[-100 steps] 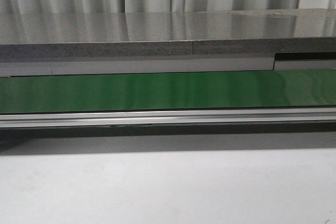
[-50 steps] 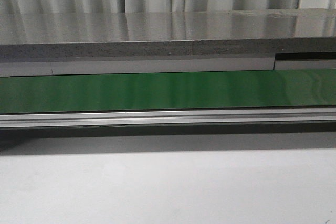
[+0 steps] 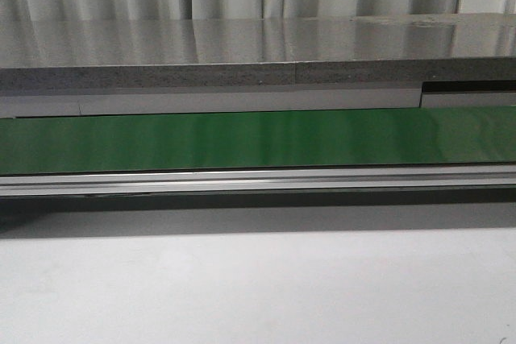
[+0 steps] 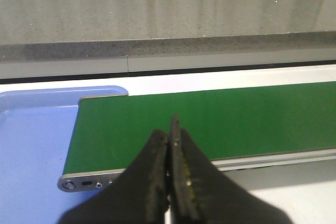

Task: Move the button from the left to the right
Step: 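Carry the switch with the right gripper over the green tray, then lower the switch into the green tray and open the right gripper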

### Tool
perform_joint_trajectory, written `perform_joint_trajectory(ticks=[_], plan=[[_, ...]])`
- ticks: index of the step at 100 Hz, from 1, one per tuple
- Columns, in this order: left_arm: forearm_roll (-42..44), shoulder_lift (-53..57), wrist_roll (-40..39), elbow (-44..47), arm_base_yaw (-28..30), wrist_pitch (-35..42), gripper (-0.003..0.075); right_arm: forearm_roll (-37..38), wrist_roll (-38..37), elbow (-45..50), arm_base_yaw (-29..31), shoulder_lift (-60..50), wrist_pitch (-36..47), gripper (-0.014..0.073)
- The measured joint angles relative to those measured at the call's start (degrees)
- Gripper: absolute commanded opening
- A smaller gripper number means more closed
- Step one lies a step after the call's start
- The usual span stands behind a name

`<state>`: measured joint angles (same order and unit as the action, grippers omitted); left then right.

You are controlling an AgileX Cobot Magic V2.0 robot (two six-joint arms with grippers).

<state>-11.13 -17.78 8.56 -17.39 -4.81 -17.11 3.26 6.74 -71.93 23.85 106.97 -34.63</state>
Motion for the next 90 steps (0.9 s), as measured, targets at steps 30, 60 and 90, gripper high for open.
perform_joint_trajectory(ticks=[30,60,90], plan=[[0.0,0.0,0.0,0.0,0.0,0.0,-0.0021,0.34,0.05,-0.12,0.12,-0.53,0.0,0.0563],[0.0,0.0,0.0,0.0,0.0,0.0,-0.0021,-2.32,-0.32,-0.12,-2.33,-10.86,2.59,0.0563],[0.0,0.0,0.0,0.0,0.0,0.0,-0.0021,-4.95,-0.32,2.31,-11.15,-24.62,6.69,0.0563]])
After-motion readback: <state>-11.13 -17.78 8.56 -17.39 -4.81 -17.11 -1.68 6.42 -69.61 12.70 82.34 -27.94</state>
